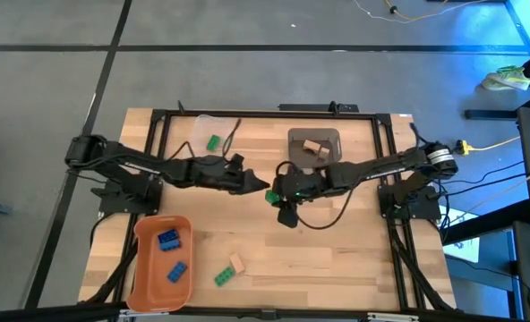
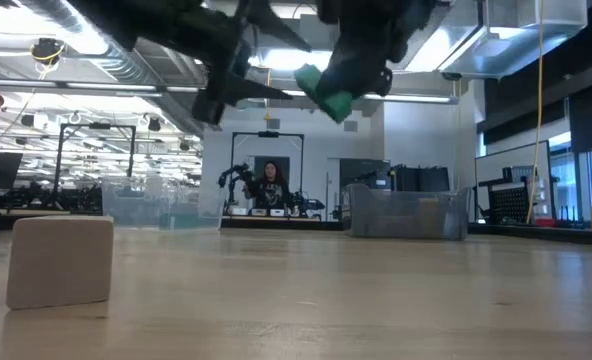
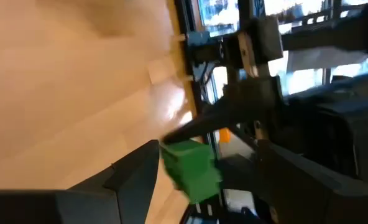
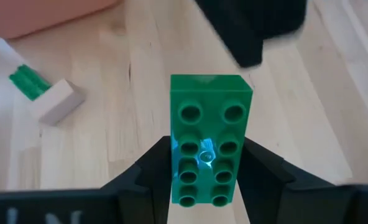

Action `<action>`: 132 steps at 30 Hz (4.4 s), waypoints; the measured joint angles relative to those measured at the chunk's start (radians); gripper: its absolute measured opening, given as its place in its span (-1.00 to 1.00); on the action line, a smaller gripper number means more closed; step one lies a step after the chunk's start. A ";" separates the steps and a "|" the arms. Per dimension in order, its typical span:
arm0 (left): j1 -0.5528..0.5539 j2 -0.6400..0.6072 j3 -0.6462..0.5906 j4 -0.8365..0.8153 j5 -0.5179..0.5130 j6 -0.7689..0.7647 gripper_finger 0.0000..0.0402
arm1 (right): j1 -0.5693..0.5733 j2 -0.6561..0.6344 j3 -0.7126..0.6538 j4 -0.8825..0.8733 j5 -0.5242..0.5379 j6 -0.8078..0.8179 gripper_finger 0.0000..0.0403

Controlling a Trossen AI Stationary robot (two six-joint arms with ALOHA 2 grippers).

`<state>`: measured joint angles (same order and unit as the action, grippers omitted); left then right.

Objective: Sort & place blocks by color
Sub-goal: Put the right green game piece into the transparent bin

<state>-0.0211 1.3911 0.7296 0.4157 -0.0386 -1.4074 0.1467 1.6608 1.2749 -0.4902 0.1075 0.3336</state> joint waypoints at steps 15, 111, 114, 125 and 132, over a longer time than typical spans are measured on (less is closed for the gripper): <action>-0.017 0.109 0.055 -0.024 0.133 0.004 0.30 | 0.002 0.028 0.007 0.022 0.001 0.027 -0.31; 0.610 -0.267 -0.139 -0.932 -0.044 0.782 -0.59 | 0.170 -0.575 -0.720 0.792 0.311 0.554 0.84; 0.610 -0.265 -0.139 -0.932 -0.049 0.783 -0.59 | 0.170 -0.574 -0.720 0.785 0.311 0.554 0.84; 0.611 -0.265 -0.139 -0.916 -0.063 0.842 -0.02 | 0.169 -0.574 -0.720 0.765 0.311 0.554 0.84; 0.685 -0.299 -0.009 -0.978 0.006 0.927 0.24 | 0.169 -0.574 -0.720 0.765 0.311 0.553 0.84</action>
<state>0.6634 1.0926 0.7206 -0.5619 -0.0328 -0.4799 0.3161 1.0866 0.5549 0.2749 0.4187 0.8864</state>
